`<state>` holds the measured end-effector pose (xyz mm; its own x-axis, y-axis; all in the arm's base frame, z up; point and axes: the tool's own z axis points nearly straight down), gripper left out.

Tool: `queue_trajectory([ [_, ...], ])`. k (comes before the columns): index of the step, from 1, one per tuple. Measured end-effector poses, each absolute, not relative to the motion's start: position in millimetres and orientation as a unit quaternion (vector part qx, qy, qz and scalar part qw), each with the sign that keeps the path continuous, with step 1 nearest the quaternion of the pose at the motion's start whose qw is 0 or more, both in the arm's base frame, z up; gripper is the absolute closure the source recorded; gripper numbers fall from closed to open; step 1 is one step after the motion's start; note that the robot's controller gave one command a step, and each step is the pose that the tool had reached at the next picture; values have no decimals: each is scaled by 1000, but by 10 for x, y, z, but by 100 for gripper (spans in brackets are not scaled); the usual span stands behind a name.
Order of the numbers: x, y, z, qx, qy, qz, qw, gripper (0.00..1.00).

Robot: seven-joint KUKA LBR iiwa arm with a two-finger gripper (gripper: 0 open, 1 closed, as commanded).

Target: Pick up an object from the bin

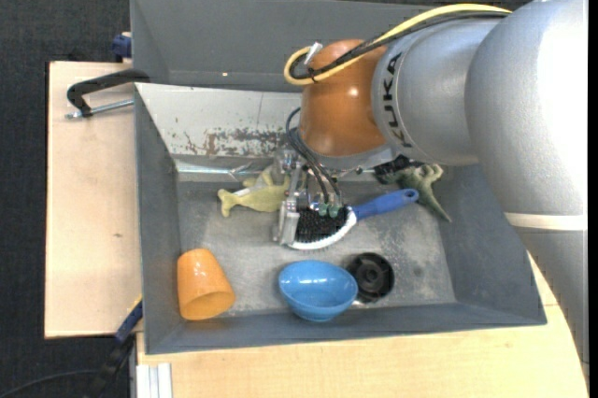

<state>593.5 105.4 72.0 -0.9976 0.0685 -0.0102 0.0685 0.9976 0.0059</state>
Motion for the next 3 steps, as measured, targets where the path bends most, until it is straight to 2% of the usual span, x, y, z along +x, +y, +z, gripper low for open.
queue_trajectory([
  [1, 5978, 1068, 793, 33, 999, 4, 14, 100],
  [2, 6076, 1722, 772, 24, 1000, 2, 9, 100],
  [3, 6025, 1877, 2160, -24, 1000, 3, 8, 100],
])
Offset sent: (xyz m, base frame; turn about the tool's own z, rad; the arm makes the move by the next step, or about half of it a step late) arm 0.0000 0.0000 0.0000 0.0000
